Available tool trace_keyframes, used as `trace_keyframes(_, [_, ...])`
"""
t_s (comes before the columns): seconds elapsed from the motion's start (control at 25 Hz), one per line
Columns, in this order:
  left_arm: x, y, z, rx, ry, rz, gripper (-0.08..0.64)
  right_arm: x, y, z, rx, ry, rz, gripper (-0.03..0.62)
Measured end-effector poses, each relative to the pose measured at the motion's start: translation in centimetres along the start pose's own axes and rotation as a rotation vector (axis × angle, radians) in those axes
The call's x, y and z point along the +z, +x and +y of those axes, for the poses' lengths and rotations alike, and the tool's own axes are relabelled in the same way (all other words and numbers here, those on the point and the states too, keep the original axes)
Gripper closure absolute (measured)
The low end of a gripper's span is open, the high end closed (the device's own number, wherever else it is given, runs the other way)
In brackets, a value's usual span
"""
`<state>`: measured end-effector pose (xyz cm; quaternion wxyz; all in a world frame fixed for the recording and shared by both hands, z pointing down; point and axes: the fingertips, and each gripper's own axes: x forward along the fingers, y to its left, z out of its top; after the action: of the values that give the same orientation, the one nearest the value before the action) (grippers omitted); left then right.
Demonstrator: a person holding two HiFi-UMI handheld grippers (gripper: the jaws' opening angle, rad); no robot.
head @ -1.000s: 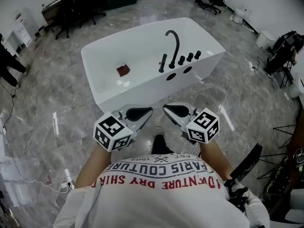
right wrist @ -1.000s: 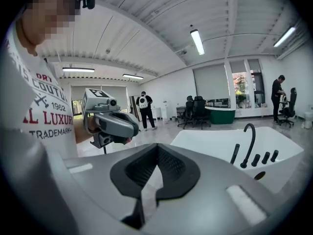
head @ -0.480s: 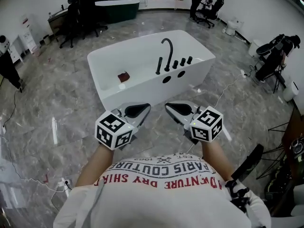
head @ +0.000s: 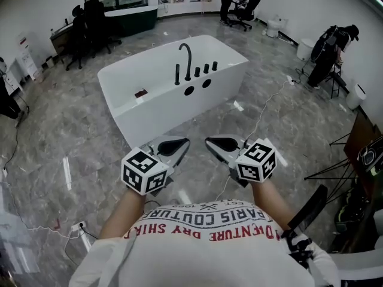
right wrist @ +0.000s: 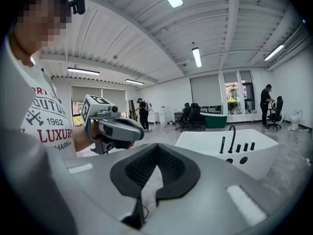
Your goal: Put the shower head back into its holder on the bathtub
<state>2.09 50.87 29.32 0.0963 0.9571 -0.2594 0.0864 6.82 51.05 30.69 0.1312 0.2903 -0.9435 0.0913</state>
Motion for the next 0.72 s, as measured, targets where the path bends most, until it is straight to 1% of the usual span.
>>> trace_keyframes(0.08, [0.0,-0.5,-1.9,0.002,0.013,0.009,0.557,0.1,-1.1,1.3,0.018,-0.009,-0.014,0.588])
trace_keyframes(0.28, [0.8,-2.5,-4.1,0.039,0.008,-0.015,0.557,0.6,-2.4,4.2,0.057,-0.037,-0.043,0.588])
trace_keyframes(0.52, [0.2,-3.5,-5.4,0.045,0.008,-0.004,0.557,0.5,-2.4,5.8,0.075,-0.051,-0.055,0.588])
trace_keyframes(0.72, [-0.4,-4.3,-5.4,0.056,-0.012,-0.004,0.557,0.1,-2.3,6.3,0.086,-0.023,-0.057,0.588])
